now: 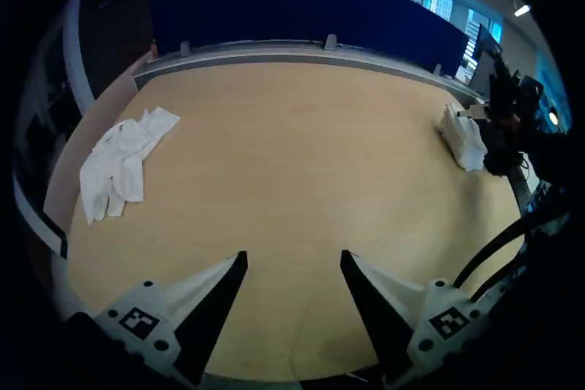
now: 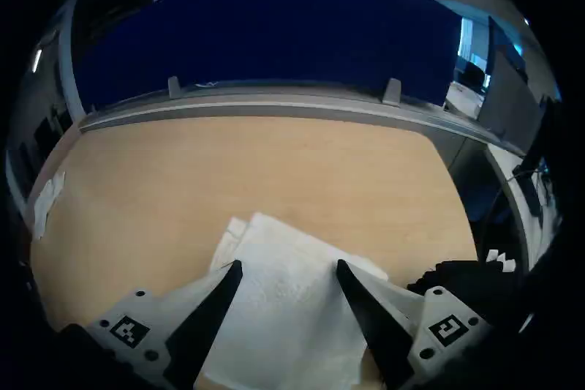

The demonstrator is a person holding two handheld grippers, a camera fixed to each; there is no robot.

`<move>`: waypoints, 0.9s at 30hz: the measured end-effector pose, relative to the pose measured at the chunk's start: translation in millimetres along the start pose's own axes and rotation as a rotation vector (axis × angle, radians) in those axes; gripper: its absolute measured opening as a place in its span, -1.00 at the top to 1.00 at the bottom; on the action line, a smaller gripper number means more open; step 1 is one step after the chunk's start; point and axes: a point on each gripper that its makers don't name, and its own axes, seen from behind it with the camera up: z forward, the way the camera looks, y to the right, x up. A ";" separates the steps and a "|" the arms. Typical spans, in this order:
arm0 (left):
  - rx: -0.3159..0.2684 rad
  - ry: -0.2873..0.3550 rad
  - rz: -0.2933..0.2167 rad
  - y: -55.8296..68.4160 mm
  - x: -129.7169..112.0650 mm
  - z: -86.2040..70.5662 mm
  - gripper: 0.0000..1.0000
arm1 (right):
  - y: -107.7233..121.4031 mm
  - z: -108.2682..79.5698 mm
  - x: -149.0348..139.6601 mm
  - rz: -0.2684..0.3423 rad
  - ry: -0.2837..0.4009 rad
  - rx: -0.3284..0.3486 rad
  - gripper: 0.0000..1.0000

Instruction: Fold towel

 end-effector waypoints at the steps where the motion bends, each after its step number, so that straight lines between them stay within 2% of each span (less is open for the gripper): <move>1: 0.002 0.000 0.000 -0.3 -0.2 0.5 -0.89 | -0.9 1.9 -1.0 -0.004 -0.003 0.003 -1.00; 8: 0.011 -0.010 -0.001 -1.8 -1.6 3.1 -0.89 | -4.1 12.2 -7.4 -0.016 -0.011 0.019 -1.00; 17: 0.008 -0.010 0.003 3.8 2.4 6.8 -0.89 | -6.6 16.2 -18.3 -0.032 -0.014 0.030 -1.00; 23: 0.007 -0.006 0.003 4.0 5.1 5.4 -0.89 | -6.9 13.4 -15.0 -0.039 -0.013 0.037 -1.00; 27: 0.008 -0.001 -0.001 1.7 7.7 3.0 -0.89 | -10.4 0.8 1.1 -0.019 0.025 0.049 -1.00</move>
